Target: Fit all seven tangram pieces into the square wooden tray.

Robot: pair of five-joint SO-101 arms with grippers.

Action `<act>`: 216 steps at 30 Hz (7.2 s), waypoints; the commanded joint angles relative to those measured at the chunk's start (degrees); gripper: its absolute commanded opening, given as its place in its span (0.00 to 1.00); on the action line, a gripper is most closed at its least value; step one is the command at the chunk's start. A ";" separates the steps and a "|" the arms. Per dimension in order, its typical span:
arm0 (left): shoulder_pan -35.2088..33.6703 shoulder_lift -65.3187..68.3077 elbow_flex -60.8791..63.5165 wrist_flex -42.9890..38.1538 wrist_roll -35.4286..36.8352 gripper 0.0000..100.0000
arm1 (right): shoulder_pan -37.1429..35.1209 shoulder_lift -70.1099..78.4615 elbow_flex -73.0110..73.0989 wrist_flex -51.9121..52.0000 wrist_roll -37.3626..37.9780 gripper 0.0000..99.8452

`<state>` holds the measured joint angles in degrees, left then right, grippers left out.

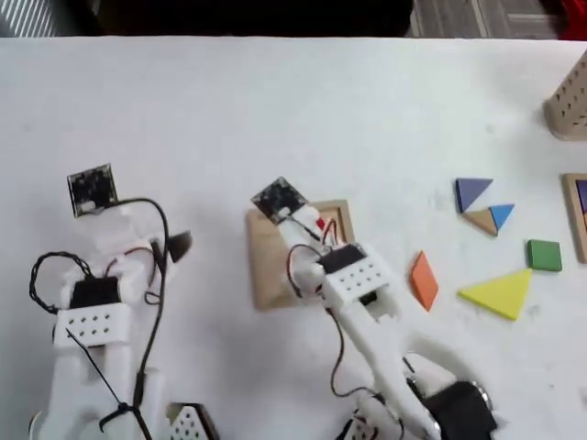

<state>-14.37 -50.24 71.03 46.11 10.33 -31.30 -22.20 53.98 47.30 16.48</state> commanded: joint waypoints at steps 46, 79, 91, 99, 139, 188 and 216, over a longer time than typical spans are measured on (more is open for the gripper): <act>55.96 39.08 -19.43 -20.66 11.60 0.02 | 49.63 -16.66 8.35 3.12 2.11 0.02; 34.42 44.53 -28.66 -14.95 5.45 0.02 | 48.75 -16.48 8.44 3.12 2.20 0.02; 51.21 33.54 -21.45 -15.03 6.42 0.02 | 48.40 -16.22 8.53 3.12 2.46 0.02; 54.11 46.64 -25.05 -21.54 17.93 0.02 | 48.40 -16.22 8.53 3.12 2.55 0.02; 52.35 32.48 -19.87 -25.93 18.29 0.02 | 48.57 -16.40 8.53 3.12 2.55 0.02; 47.60 13.67 -13.71 -4.31 9.49 0.37 | 70.29 -16.13 -2.90 16.48 12.22 0.05; 49.98 13.67 -13.36 -4.40 7.03 0.37 | 71.25 29.05 -30.24 11.38 2.81 0.27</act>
<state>34.68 -34.86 58.02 41.71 19.12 41.23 8.48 26.64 55.38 19.03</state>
